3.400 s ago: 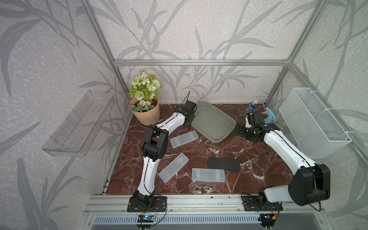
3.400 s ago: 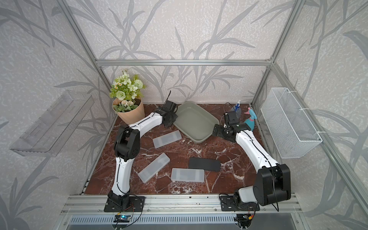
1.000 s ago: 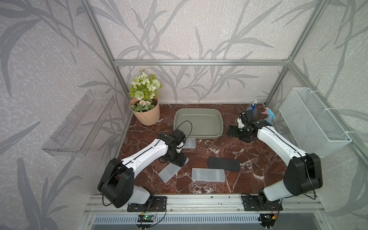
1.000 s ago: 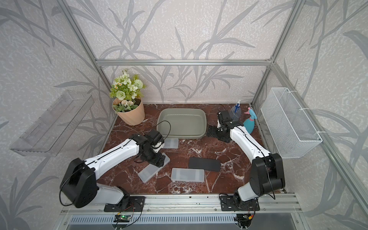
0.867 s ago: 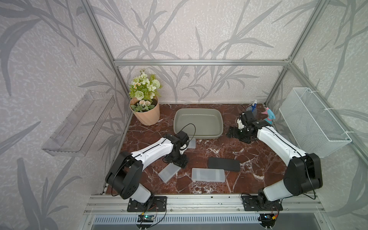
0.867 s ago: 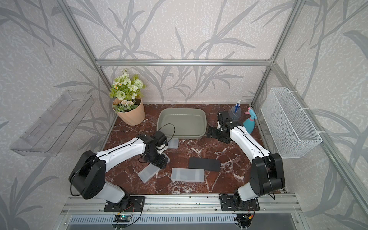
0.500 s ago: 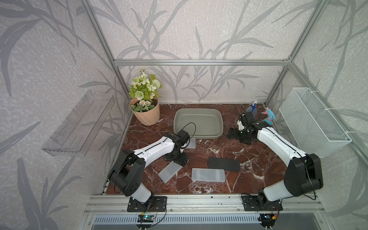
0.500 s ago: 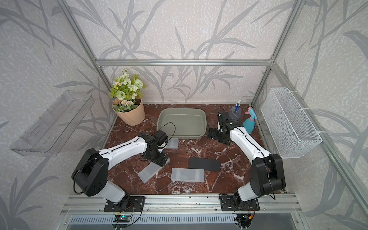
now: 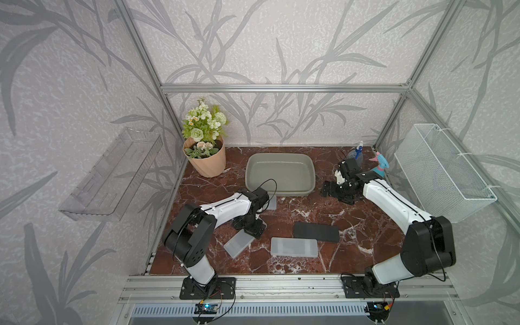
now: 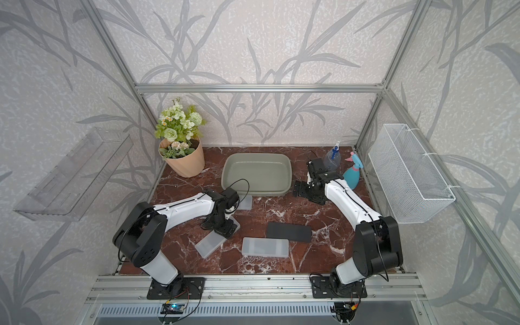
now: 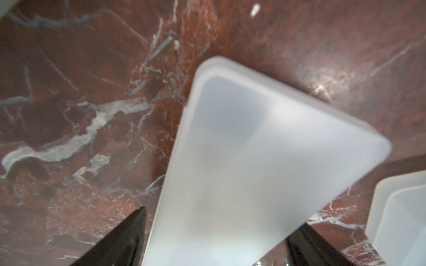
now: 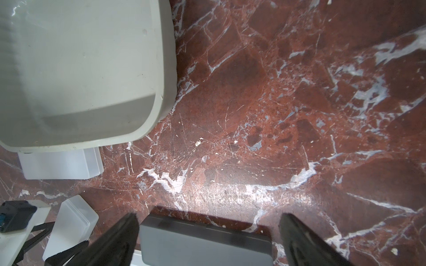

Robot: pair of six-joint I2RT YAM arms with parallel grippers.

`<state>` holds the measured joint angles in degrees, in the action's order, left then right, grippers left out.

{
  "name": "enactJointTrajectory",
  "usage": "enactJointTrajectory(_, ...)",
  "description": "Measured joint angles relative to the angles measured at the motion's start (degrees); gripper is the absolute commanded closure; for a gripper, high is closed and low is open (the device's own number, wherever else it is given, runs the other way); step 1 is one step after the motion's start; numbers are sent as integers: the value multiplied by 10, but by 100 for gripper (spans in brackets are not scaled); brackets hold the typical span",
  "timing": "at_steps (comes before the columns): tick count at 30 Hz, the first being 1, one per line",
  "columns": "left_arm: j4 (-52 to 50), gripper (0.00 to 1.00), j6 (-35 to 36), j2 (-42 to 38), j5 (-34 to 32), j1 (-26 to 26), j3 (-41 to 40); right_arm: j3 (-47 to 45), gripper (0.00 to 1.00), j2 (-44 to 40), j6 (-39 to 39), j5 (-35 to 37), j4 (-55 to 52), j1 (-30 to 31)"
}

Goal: Put the pencil case into the storage box
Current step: Pick up the pencil case from the center of the board, then place the pencil case at the storage box.

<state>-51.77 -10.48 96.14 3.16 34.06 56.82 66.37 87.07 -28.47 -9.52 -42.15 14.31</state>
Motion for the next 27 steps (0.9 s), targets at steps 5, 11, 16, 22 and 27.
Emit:
enactJointTrajectory(5, -2, 32, 5, 4, -2, 0, 0, 0, 1, 0, 0, 0, 0, 0)
enactJointTrajectory(11, -26, 35, -2, 5, -18, 1, 30, 0, 1, 0, 0, 0, 0, 0)
enactJointTrajectory(16, -69, 35, -16, 3, -36, 1, 182, 0, 1, 0, 0, 0, 1, 0)
enactJointTrajectory(22, -73, 36, -62, 57, -50, 1, 425, 0, 1, 1, -3, -2, 7, 0)
enactJointTrajectory(27, -111, 44, -106, 350, -34, -19, 928, 0, 1, 11, -2, -14, 16, 0)
